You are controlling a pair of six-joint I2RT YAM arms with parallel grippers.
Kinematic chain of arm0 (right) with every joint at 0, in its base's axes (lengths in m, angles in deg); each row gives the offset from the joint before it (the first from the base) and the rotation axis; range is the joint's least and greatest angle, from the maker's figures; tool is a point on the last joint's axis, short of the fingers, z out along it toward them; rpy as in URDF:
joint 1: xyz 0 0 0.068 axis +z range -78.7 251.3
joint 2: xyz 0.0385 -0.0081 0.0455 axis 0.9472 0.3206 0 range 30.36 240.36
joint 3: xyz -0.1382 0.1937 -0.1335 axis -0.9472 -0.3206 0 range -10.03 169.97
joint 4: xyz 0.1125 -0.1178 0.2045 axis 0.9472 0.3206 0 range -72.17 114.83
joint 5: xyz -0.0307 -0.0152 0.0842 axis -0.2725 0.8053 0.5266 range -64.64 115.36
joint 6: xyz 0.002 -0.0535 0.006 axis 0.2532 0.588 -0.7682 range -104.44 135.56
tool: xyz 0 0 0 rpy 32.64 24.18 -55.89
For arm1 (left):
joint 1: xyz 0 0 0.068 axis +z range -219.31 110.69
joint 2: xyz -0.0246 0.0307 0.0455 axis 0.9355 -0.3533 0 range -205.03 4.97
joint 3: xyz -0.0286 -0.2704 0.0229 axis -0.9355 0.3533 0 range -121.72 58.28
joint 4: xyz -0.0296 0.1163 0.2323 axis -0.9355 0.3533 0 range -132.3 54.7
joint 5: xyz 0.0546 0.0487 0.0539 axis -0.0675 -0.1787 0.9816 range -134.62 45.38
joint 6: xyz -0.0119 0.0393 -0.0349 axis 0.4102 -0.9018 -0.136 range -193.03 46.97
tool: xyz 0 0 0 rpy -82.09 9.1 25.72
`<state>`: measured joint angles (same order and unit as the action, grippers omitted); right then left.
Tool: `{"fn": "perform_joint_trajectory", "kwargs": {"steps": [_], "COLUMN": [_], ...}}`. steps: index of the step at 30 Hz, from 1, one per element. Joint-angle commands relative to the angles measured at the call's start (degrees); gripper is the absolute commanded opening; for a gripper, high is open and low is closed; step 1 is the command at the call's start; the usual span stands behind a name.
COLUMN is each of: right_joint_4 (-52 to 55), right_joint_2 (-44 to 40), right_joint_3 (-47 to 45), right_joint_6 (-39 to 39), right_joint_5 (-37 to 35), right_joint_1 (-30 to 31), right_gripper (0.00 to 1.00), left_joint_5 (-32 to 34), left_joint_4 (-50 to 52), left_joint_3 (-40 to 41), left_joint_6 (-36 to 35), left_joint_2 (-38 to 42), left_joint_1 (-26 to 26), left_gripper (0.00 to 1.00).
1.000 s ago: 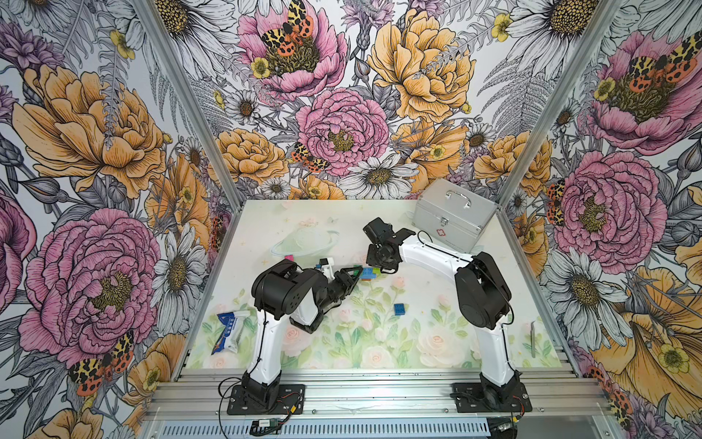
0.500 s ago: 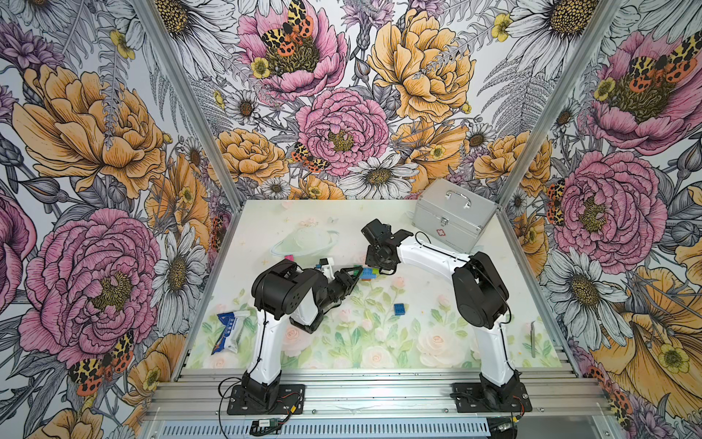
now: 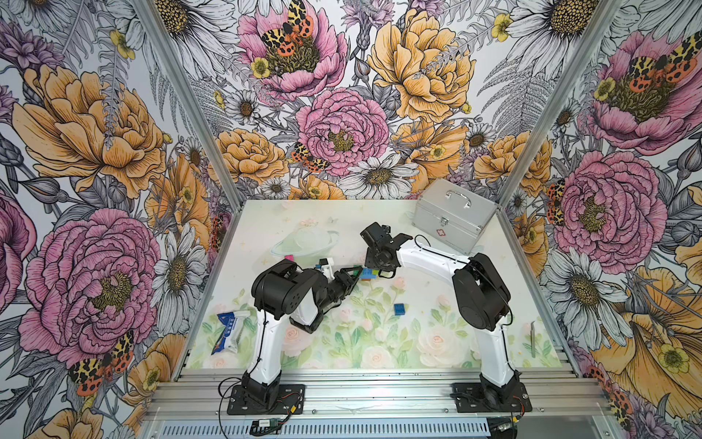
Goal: Assemble the letter v with lego
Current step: Assemble the lego brick with the lego brick.
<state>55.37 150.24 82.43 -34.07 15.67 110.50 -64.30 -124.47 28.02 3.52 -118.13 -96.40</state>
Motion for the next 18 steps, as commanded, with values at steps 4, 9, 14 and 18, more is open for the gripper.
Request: {"fn": "perform_joint_trajectory", "kwargs": {"steps": [4, 9, 14, 18], "right_joint_4": [-2.11, -3.57, -3.61, -4.97], "right_joint_2": [-0.28, -1.67, -2.52, -2.55], "right_joint_3": [-3.19, -4.66, -5.10, -5.98], "right_joint_6": [2.39, 3.20, 2.40, 1.45], "right_joint_5": [-0.49, -1.72, -3.45, -4.96], "right_joint_1": [1.09, 2.02, 2.62, 3.64], "right_gripper": [0.00, 0.00, 0.00, 0.00], "left_joint_5": [0.39, 0.35, 0.35, 0.19], "left_joint_4": [3.01, 3.15, 3.25, 3.30], "left_joint_3": [0.91, 0.94, 0.83, 0.81], "left_joint_6": [-1.32, -1.14, -1.01, -0.98], "left_joint_2": [-2.09, -2.05, -2.13, -1.93], "left_joint_1": [0.64, 0.69, 0.73, 0.73], "left_gripper": [0.28, 0.28, 0.28, 0.28]}}
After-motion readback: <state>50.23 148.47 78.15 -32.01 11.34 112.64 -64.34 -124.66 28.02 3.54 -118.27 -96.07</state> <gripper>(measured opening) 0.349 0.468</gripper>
